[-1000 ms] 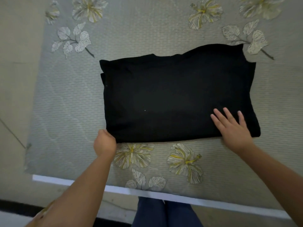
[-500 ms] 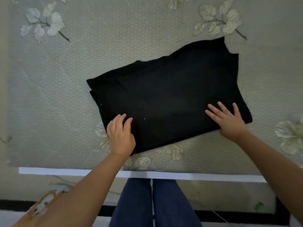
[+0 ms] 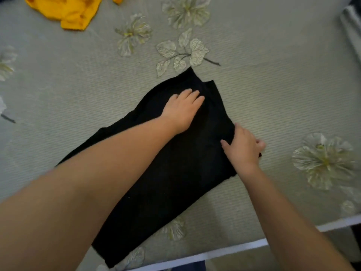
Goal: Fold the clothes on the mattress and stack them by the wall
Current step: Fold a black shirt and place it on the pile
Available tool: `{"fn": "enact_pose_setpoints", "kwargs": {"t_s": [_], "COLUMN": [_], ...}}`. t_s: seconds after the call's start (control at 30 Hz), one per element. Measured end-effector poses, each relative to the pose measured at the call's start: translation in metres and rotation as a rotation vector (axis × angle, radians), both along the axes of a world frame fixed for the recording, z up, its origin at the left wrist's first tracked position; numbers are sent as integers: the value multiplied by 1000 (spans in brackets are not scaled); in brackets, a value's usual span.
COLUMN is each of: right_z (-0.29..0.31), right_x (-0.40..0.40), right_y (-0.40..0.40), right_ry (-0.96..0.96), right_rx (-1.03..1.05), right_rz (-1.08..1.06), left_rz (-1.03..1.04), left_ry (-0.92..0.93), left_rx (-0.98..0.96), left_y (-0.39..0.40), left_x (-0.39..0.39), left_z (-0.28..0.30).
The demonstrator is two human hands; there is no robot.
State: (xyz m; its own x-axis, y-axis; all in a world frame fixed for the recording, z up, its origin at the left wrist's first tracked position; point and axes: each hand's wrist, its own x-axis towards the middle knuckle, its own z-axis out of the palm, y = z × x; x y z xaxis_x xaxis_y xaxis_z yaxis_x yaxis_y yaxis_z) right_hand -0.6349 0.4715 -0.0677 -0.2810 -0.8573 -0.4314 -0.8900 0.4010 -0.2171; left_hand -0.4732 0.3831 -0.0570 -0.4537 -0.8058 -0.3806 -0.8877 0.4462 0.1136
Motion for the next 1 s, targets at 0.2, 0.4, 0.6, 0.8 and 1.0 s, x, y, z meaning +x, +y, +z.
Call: {"fn": "enact_pose_setpoints", "kwargs": {"t_s": [0.2,0.4,0.6,0.8,1.0], "right_z": [5,35,72,90,55], "right_x": [9,27,86,196,284], "right_y": [3,37,84,158,222], "right_ry": [57,104,54,27,52], "right_rx": [-144,-352,-340,-336,-215], "right_rz": [24,101,113,228,168], "left_rz": [-353,-521,-697,-741,-749], "left_ry": [-189,-100,239,268,130], "left_rx": [-19,-155,-414,-303,-280], "left_y": [-53,-49,15,84,145], "left_x": [-19,-12,98,213,297], "left_z": [-11,11,48,62,38]}}
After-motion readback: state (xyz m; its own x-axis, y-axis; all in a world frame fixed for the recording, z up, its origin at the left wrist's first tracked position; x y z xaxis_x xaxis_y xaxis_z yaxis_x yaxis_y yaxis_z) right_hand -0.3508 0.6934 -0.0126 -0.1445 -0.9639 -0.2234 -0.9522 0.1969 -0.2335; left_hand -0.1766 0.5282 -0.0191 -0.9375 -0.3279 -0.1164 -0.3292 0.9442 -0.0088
